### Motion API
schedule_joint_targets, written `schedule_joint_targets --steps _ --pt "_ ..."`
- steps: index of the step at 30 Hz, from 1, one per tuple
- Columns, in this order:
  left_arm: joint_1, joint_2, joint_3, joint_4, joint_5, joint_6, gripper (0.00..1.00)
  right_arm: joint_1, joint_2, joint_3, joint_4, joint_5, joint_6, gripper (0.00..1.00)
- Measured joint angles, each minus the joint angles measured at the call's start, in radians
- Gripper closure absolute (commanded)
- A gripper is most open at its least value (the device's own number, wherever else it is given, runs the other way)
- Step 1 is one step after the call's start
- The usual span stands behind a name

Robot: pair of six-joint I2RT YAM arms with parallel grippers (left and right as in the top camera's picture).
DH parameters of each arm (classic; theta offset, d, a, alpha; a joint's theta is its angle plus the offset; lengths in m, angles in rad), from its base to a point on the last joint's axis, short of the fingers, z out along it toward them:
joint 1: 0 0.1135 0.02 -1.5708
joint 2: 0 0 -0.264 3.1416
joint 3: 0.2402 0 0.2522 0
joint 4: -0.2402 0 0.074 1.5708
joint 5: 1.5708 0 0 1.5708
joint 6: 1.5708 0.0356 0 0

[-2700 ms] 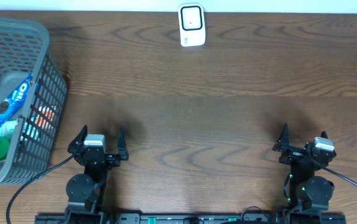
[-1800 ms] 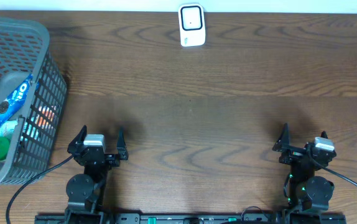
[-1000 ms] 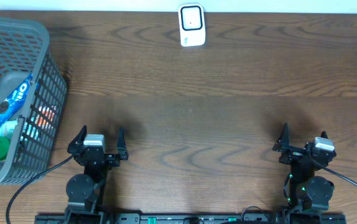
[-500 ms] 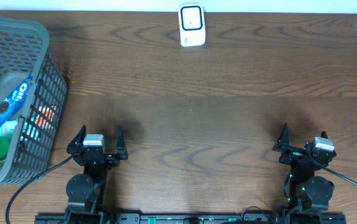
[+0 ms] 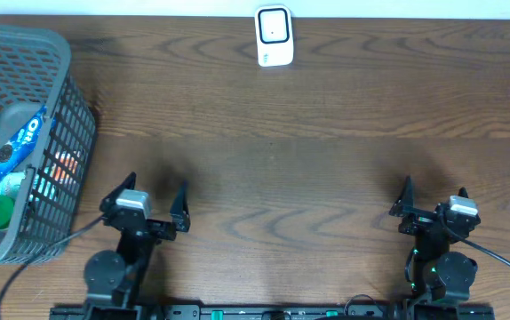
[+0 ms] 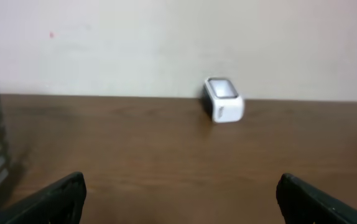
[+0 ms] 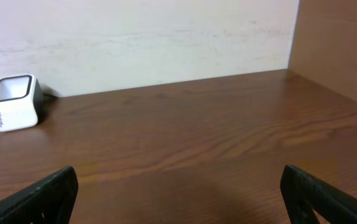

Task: Scan the item barcode
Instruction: 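Reach the left gripper into the basket and grasp the green container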

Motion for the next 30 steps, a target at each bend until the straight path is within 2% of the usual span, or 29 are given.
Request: schedule_joint_targets --steps 4,10,13,16,21,25,30 --pt "0.000 0.166 0.265 -0.178 0.001 -0.068 0.02 0.000 0.000 0.000 0.000 0.000 0.000 0.01" --pt "0.000 0.574 0.864 -0.669 -0.010 -0.107 0.02 0.000 0.000 0.000 0.000 0.000 0.003 0.01" --pt "0.000 0.717 1.078 -0.807 -0.010 -0.117 0.02 0.000 0.000 0.000 -0.001 0.000 0.004 0.01" --pt "0.000 0.809 1.198 -0.898 0.006 -0.121 0.02 0.000 0.000 0.000 0.000 0.000 0.004 0.01" --pt "0.014 0.895 1.271 -1.007 0.024 -0.118 0.03 0.000 0.000 0.000 -0.001 0.000 0.004 0.01" --pt "0.115 0.983 1.447 -1.143 -0.012 -0.151 0.02 0.000 0.000 0.000 -0.001 -0.001 0.004 0.01" --pt "0.371 1.125 1.801 -1.309 -0.064 -0.188 0.02 0.000 0.000 0.000 -0.001 -0.001 0.006 0.01"
